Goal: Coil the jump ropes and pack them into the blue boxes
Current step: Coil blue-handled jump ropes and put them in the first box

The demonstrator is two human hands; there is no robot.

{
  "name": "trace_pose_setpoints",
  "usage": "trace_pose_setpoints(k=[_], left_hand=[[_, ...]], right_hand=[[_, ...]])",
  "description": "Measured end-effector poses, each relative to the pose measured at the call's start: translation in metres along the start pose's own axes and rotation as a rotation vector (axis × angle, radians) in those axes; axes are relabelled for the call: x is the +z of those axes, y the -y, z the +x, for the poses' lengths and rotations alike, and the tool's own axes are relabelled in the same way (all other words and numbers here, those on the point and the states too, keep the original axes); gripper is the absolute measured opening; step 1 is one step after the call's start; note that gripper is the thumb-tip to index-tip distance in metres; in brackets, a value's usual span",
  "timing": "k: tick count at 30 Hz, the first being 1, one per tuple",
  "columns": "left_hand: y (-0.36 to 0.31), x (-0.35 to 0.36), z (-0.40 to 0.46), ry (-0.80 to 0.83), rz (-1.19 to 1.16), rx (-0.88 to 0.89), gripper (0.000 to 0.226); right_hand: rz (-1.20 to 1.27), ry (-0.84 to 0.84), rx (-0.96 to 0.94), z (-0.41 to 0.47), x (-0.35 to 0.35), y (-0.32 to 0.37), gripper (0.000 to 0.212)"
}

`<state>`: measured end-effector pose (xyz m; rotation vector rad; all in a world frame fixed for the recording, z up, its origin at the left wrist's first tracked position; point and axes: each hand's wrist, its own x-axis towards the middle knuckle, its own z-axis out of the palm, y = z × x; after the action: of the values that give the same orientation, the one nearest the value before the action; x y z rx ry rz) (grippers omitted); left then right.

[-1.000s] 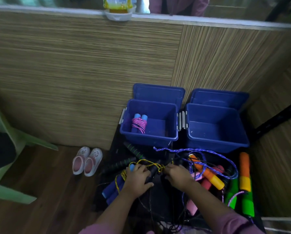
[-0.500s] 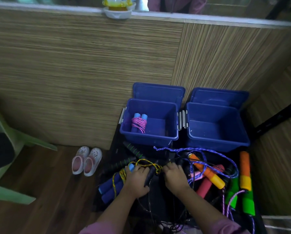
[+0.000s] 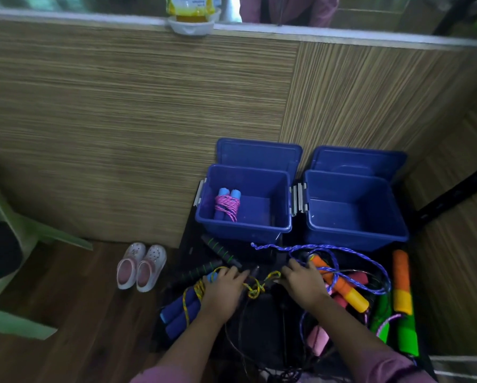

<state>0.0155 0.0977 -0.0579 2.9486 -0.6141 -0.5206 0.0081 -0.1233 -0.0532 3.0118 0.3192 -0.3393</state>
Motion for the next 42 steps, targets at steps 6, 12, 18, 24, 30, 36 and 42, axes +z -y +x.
trace_pose_setpoints(k=[6,12,18,24,30,36,42], left_hand=[[0.023,0.004,0.003,-0.214,-0.216,0.078,0.023],[0.04,0.007,0.006,-0.234,-0.113,0.149,0.056],[0.034,0.004,0.006,-0.303,-0.043,0.21,0.024],[0.028,-0.003,0.008,-0.312,-0.251,0.148,0.043],[0.01,-0.023,0.007,-0.401,-0.181,0.139,0.054],[-0.03,-0.041,0.025,-0.46,-0.243,0.322,0.045],[-0.03,-0.046,0.04,-0.355,-0.393,0.338,0.031]], right_hand=[[0.035,-0.024,0.096,-0.008,-0.033,-0.022,0.032],[0.199,-0.006,0.221,-0.012,-0.033,-0.037,0.032],[0.476,0.102,0.38,-0.008,-0.039,-0.035,0.021],[0.715,0.153,0.182,-0.003,-0.036,-0.046,0.017],[0.698,0.18,0.097,0.002,-0.041,-0.046,0.021],[0.67,0.218,0.015,0.01,-0.049,-0.035,0.021],[0.891,0.184,0.075,0.015,-0.062,-0.04,0.027]])
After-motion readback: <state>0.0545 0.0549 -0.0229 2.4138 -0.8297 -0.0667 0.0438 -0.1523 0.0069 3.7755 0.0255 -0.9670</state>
